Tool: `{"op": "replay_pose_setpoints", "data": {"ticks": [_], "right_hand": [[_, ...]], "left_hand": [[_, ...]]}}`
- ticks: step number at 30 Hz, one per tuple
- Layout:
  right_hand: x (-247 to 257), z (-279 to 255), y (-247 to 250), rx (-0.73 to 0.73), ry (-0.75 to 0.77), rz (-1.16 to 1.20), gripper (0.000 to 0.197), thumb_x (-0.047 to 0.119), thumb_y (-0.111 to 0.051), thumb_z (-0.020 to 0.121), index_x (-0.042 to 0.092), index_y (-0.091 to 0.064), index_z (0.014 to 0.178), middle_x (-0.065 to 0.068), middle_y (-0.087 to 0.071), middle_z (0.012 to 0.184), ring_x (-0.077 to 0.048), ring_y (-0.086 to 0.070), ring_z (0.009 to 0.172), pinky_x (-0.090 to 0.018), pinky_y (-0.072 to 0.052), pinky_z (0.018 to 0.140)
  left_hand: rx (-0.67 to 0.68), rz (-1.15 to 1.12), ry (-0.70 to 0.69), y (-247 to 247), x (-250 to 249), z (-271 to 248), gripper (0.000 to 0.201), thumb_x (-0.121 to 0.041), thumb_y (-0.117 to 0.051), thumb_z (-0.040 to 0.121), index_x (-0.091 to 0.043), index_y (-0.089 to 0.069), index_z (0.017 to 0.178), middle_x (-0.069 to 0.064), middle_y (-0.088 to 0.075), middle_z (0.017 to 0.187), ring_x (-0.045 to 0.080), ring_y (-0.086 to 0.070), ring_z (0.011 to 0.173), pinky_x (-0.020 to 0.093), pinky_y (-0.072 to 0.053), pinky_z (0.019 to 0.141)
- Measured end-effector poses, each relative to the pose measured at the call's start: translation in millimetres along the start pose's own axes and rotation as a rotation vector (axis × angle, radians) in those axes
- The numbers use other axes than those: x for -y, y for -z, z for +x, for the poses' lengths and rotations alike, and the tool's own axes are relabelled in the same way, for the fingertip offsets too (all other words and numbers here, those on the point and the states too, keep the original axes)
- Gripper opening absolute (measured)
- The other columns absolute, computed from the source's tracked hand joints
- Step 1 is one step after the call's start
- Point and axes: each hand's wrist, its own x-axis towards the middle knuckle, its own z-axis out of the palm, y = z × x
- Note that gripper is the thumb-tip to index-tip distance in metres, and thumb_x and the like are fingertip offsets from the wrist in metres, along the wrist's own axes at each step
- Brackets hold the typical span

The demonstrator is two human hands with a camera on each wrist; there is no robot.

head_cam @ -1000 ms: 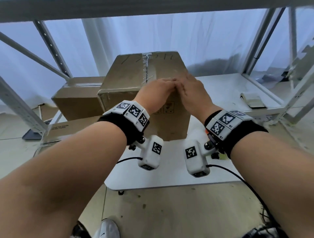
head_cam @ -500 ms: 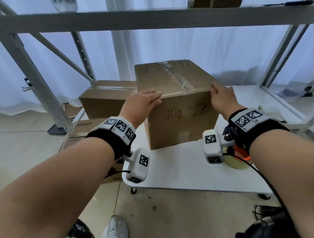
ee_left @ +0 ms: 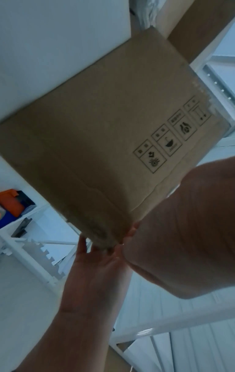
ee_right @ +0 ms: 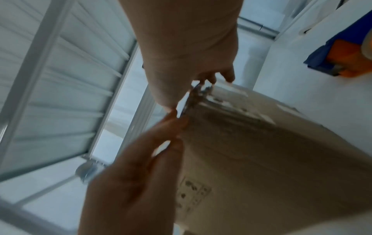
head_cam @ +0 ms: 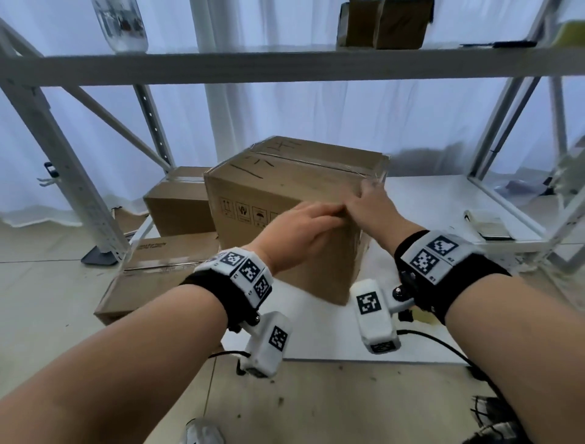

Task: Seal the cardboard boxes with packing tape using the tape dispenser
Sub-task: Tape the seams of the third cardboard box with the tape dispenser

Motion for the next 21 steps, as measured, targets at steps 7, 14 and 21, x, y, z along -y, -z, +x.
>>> {"op": "replay_pose_setpoints", "data": {"ticks": [7,14,21], "right_hand": [[-10.4,-3.9,0.1,-0.118,0.128,-0.218,0.047,0.036,-0.021,0.103,0.019,-0.044,0.141,-0.021,-0.017,0.156,-0.036,-0.033,0.138,-0.042,-0.032,0.108],[-15.4,22.0,14.6,-0.331,0.061,-0.255,0.033,0.017,-0.03,0.102,0.004,-0.059,0.109,-0.019,-0.055,0.121,-0.039,-0.05,0.109,-0.043,-0.042,0.087],[3.1,39.3,2.2,-0.293,-0.189,-0.235,0.05,0.032,-0.037,0.097,0.004,-0.038,0.138,-0.022,-0.041,0.136,-0.037,-0.035,0.126,-0.046,-0.035,0.099]], "left_hand": [[-0.019,0.127,0.528,27.2,41.5,-18.7,0.039,-0.031,-0.041,0.1,-0.017,-0.047,0.136,0.006,-0.039,0.146,0.025,-0.031,0.136,0.037,-0.023,0.114],[0.031,0.031,0.965,42.6,85.3,-32.5,0.057,-0.045,-0.031,0.1,-0.017,-0.021,0.149,0.018,-0.011,0.156,0.033,-0.007,0.145,0.043,-0.006,0.116],[-0.229,-0.382,1.16,37.9,117.4,-10.6,0.062,-0.053,-0.04,0.095,-0.004,-0.049,0.132,0.013,-0.056,0.126,0.031,-0.053,0.115,0.04,-0.041,0.1]]}}
